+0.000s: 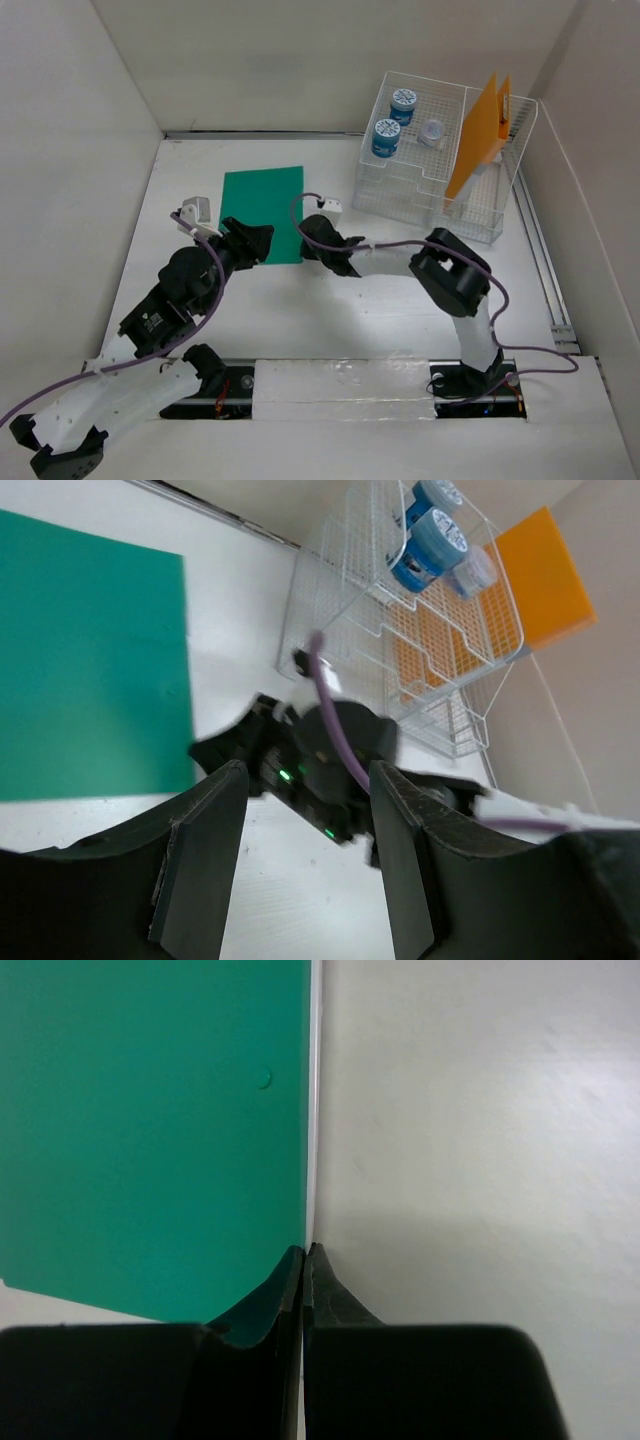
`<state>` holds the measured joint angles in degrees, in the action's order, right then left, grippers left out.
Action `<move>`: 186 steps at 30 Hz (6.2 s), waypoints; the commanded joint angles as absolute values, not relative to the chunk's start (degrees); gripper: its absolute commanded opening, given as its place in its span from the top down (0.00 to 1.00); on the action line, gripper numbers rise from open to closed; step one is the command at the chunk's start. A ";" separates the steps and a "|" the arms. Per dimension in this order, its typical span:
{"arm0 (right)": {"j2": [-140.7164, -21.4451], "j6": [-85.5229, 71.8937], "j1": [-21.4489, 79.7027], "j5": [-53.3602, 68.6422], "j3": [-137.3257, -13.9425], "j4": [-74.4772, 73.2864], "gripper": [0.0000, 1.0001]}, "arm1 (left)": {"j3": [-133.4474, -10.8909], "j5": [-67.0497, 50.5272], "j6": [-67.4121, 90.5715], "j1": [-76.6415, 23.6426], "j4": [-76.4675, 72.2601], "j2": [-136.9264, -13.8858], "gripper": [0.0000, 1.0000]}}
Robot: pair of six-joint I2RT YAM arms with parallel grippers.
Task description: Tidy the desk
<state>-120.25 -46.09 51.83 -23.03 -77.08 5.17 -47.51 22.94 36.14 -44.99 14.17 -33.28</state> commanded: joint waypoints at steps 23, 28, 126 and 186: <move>-76.71 -33.76 48.02 -19.79 -37.17 4.30 0.26 | -21.36 31.81 54.84 -45.09 4.03 -45.61 0.60; -85.67 -29.80 45.09 -6.35 -38.32 14.04 0.27 | -20.66 30.51 55.63 -43.86 3.96 -50.79 0.59; -83.35 -36.47 31.90 27.17 -23.73 29.19 1.00 | -8.52 -0.88 55.91 -36.39 -22.69 -62.41 0.52; -93.66 -43.86 40.08 26.81 -20.91 28.03 0.50 | -8.62 -5.27 51.33 -36.21 -37.00 -77.78 1.00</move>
<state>-87.15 -44.42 38.46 28.14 -21.30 31.00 -11.05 -3.29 51.79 -35.92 -39.09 -75.70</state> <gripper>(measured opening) 0.526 0.003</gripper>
